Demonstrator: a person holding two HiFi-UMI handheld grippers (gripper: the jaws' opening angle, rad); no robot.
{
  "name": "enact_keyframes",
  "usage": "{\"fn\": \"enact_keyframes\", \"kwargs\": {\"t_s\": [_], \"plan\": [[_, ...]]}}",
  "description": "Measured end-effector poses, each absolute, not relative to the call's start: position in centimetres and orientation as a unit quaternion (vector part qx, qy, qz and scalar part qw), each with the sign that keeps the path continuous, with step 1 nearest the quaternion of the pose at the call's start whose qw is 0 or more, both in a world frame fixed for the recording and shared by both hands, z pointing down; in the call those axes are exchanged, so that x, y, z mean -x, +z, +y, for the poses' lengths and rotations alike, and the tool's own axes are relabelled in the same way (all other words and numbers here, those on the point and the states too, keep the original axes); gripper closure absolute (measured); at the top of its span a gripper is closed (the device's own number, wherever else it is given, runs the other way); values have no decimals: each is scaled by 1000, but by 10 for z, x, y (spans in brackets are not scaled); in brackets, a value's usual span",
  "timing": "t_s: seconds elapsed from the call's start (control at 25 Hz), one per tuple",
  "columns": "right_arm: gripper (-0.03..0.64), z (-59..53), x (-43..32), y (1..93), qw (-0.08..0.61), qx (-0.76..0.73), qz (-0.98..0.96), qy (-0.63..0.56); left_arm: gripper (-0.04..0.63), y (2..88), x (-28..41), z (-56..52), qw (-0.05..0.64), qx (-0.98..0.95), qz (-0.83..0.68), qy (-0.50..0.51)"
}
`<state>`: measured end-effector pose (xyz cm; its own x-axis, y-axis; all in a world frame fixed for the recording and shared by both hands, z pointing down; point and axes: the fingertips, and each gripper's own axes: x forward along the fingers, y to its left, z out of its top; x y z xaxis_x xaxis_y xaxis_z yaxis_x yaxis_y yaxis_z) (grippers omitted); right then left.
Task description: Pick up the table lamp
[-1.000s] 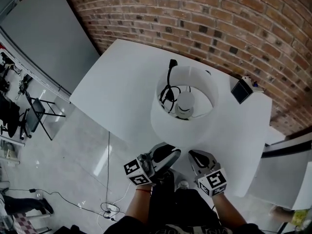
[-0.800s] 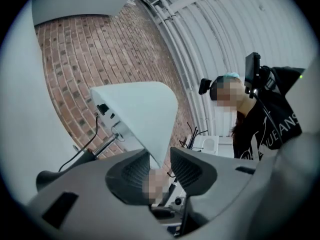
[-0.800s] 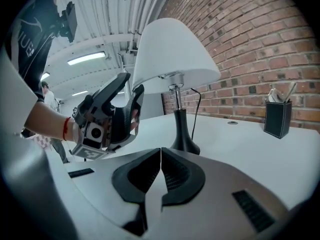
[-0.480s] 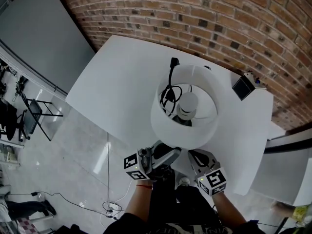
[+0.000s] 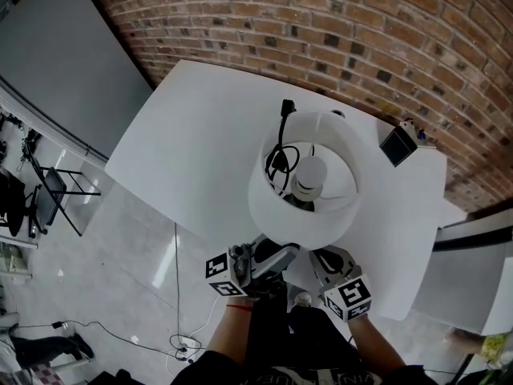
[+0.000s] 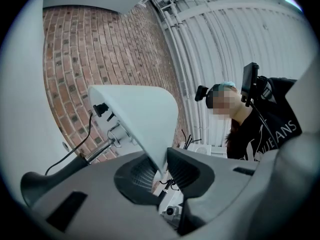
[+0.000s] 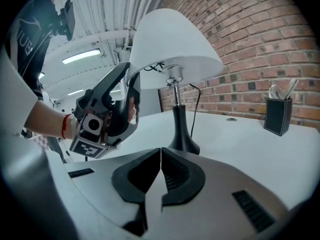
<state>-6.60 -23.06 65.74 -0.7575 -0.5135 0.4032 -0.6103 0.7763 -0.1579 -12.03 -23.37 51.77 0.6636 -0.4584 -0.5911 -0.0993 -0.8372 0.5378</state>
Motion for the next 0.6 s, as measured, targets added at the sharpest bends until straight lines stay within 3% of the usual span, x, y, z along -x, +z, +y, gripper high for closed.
{"fn": "enact_keyframes", "kwargs": {"t_s": [0.6], "plan": [[614, -273, 74, 636, 162, -343, -914, 142, 563, 492, 130, -279, 246, -876, -152, -386]]}}
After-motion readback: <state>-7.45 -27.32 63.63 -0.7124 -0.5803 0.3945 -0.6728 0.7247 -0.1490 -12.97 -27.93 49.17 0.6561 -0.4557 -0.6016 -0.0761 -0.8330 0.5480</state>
